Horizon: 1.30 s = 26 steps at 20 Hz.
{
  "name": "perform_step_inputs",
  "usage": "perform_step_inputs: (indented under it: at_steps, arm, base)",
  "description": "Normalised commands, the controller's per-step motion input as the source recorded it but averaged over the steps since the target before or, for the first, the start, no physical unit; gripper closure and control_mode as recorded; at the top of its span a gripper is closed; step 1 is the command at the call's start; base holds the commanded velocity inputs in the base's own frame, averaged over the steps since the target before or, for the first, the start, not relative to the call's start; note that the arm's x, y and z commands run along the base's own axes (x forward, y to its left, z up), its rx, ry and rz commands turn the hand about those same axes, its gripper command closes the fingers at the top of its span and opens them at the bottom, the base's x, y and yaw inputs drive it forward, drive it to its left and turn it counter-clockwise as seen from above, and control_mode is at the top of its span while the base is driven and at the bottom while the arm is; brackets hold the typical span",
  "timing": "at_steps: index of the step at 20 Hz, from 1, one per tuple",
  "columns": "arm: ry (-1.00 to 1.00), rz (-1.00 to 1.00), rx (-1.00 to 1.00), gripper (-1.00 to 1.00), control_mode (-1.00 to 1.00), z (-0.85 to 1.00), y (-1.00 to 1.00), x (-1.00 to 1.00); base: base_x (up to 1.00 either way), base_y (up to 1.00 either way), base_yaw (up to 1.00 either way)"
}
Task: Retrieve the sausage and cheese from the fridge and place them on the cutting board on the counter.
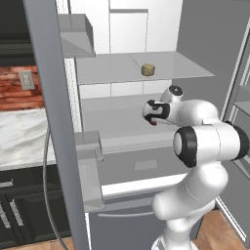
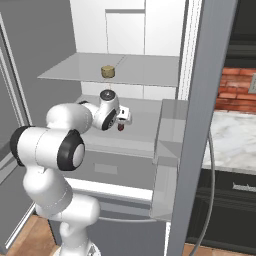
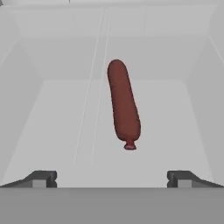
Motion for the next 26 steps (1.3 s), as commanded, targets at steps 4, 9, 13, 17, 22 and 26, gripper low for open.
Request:
perform_step_inputs:
  at_steps: [4, 9, 13, 17, 22, 26]
  arm:
    - [-0.06, 0.00, 0.00, -1.00, -1.00, -0.01, 0.01, 0.36]
    - [-0.02, 0.00, 0.00, -1.00, -1.00, -0.02, 0.03, 0.44]
    - [0.00, 0.00, 0.00, -1.00, -1.00, -0.12, 0.02, 0.32]
    - [0.00, 0.00, 0.00, -1.00, -1.00, -0.14, 0.00, 0.25]
    - [0.00, 0.00, 0.00, -1.00, -1.00, -0.28, 0.00, 0.13]
    - [0.00, 0.00, 0.00, -1.00, -1.00, -0.28, 0.00, 0.14]
  base:
    - [0.00, 0.00, 0.00]
    - [0.00, 0.00, 0.00]
    - [0.00, 0.00, 0.00]
    - [0.00, 0.00, 0.00]
    - [0.00, 0.00, 0.00]
    - [0.00, 0.00, 0.00]
